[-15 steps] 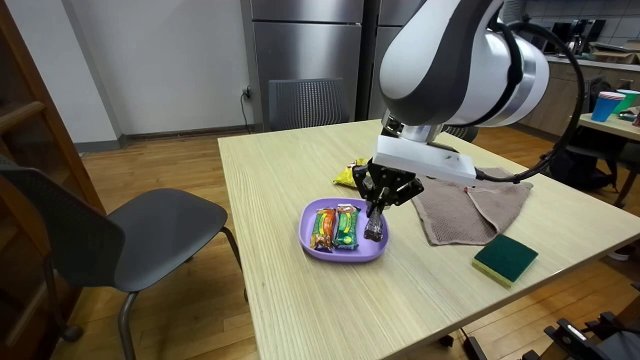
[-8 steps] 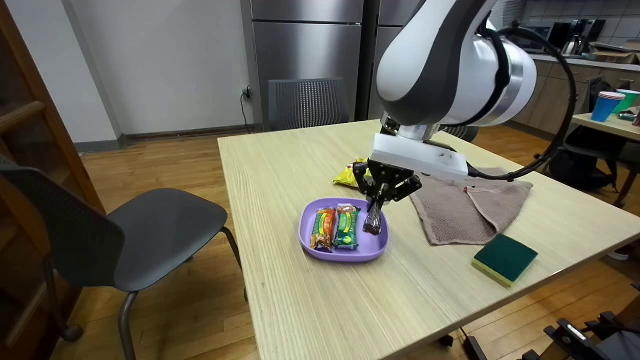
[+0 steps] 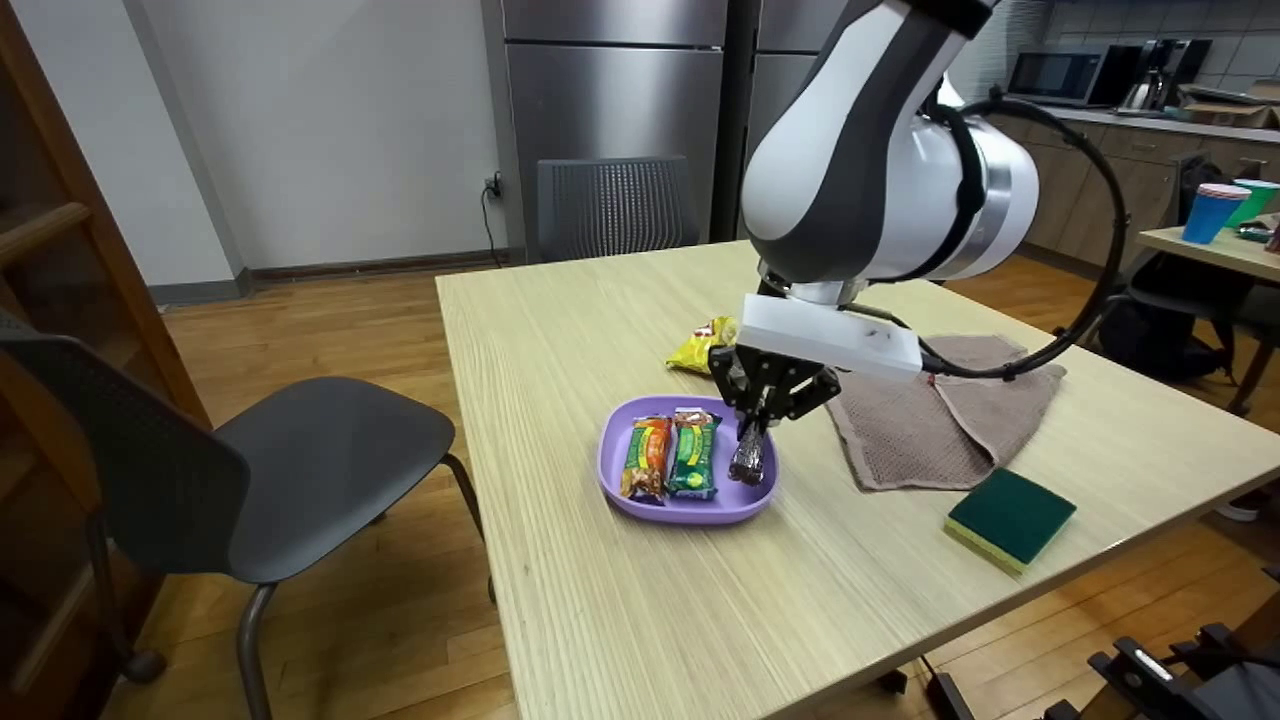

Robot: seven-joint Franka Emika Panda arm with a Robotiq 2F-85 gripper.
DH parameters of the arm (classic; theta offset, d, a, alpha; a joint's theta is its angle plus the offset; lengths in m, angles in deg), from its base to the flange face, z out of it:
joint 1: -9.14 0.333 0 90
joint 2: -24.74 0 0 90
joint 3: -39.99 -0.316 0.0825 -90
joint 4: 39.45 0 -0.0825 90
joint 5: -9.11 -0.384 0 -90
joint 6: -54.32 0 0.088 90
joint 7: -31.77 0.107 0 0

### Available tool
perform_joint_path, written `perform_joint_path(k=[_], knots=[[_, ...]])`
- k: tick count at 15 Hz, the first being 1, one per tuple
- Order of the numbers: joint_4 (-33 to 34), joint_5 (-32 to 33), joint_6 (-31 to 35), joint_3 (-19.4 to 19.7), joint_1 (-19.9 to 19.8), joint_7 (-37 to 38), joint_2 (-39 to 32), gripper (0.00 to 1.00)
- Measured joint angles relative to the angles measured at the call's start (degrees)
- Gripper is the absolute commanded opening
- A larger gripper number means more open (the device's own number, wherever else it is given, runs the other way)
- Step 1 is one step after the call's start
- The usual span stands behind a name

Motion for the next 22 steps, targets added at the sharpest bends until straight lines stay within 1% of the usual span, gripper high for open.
perform_joint_path(k=[7, 8, 9, 11, 17, 18, 22], knots=[[0.99, 0.0, -0.31, 0.01, 0.0, 0.0, -1.41, 0.03], [1.0, 0.0, -0.31, 0.02, 0.0, 0.0, -1.51, 0.37], [1.0, 0.0, -0.31, 0.03, 0.0, 0.0, -1.59, 0.38], [1.0, 0.29, -0.37, 0.23, 0.04, 0.0, -1.64, 0.51], [0.81, 0.65, -0.3, 0.33, 0.01, 0.0, -0.97, 0.96], [0.61, 0.65, -0.3, 0.33, -0.07, 0.0, -0.54, 1.0], [-1.41, 0.63, -0.12, -0.25, -1.36, -0.13, 2.36, 1.0]])
